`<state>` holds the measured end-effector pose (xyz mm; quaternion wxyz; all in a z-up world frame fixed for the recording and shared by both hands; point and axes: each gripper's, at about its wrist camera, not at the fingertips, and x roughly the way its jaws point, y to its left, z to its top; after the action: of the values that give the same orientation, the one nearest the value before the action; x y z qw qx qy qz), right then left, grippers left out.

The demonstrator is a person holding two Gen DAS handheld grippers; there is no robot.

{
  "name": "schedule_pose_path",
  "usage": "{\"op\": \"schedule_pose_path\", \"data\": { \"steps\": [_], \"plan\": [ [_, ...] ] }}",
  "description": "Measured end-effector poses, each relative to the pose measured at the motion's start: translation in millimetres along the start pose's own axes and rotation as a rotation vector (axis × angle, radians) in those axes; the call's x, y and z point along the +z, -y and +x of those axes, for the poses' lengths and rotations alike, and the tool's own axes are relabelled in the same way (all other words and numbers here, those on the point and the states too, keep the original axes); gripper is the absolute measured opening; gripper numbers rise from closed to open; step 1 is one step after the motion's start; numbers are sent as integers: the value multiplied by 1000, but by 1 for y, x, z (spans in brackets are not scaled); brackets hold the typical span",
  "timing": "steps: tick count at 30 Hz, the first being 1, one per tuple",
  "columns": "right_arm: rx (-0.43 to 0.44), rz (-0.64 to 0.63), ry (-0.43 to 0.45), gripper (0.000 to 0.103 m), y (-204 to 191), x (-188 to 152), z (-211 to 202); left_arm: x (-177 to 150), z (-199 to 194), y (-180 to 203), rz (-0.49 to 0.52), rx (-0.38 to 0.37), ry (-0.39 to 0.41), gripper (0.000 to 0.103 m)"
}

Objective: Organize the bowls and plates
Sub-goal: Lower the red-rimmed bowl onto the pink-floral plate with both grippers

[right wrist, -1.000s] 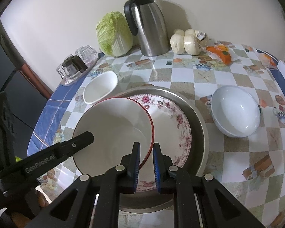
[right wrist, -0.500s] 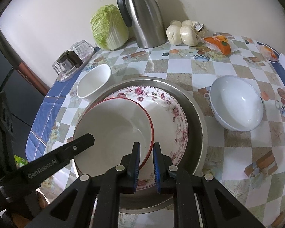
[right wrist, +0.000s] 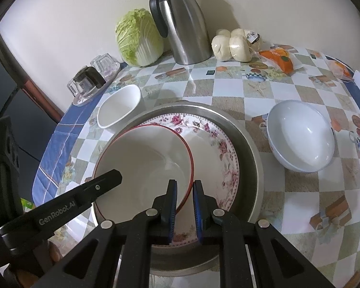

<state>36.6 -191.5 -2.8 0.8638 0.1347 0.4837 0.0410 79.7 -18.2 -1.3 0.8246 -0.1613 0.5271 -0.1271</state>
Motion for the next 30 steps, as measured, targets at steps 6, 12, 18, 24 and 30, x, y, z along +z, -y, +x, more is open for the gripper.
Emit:
{"op": "schedule_pose_path", "data": {
  "steps": [6, 12, 18, 24, 30],
  "plan": [
    [2, 12, 15, 15, 2, 4, 3, 5, 4, 3, 6, -11, 9, 17],
    [-1, 28, 22, 15, 6, 8, 4, 8, 8, 4, 6, -29, 8, 18],
    [3, 32, 16, 17, 7, 8, 4, 8, 8, 2, 0, -45, 4, 18],
    [-25, 9, 12, 17, 4, 6, 4, 7, 3, 3, 20, -13, 17, 20],
    [-49, -3, 14, 17, 3, 7, 0, 7, -3, 6, 42, 7, 29, 25]
  ]
}}
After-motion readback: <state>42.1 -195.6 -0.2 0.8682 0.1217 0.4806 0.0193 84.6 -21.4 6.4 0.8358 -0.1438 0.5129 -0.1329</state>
